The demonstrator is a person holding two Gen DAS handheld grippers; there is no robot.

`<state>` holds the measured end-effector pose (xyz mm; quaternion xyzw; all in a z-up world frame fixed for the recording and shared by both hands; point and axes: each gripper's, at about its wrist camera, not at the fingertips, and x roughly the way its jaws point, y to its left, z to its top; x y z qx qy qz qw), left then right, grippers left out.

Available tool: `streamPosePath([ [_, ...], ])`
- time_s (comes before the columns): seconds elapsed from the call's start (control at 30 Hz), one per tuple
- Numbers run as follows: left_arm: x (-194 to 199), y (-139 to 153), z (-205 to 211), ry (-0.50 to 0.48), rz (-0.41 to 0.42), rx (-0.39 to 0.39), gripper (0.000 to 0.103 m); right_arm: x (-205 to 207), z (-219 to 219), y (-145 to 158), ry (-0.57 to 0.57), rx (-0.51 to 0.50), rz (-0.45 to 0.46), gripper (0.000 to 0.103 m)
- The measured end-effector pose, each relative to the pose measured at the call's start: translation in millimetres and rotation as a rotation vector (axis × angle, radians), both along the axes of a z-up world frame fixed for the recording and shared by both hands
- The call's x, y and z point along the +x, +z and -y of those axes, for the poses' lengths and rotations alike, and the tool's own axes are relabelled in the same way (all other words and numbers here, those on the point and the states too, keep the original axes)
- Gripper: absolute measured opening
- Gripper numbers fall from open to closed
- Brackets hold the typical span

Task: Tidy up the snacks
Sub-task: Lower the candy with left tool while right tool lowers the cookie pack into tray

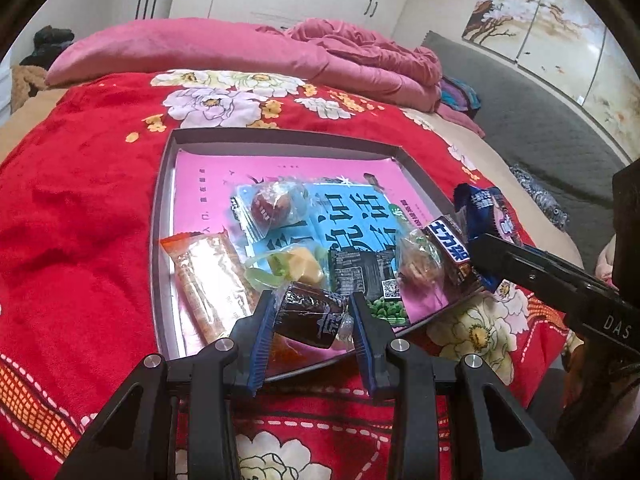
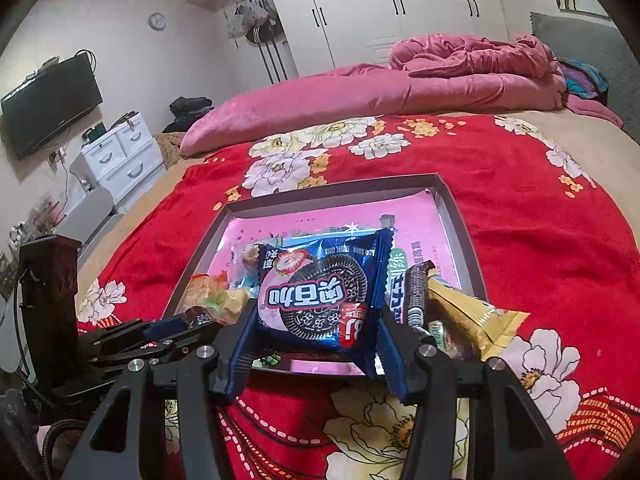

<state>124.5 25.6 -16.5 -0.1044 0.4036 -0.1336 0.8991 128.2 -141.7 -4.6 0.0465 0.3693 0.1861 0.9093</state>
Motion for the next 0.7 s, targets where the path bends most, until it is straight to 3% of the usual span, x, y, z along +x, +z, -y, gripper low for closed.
streamPosePath([
  [0.7, 2.6, -7.5, 3.4, -0.004, -0.02, 0.016, 0.038, 15.7, -13.7, -24.2, 0.026, -0.013, -0.053, 0.054],
])
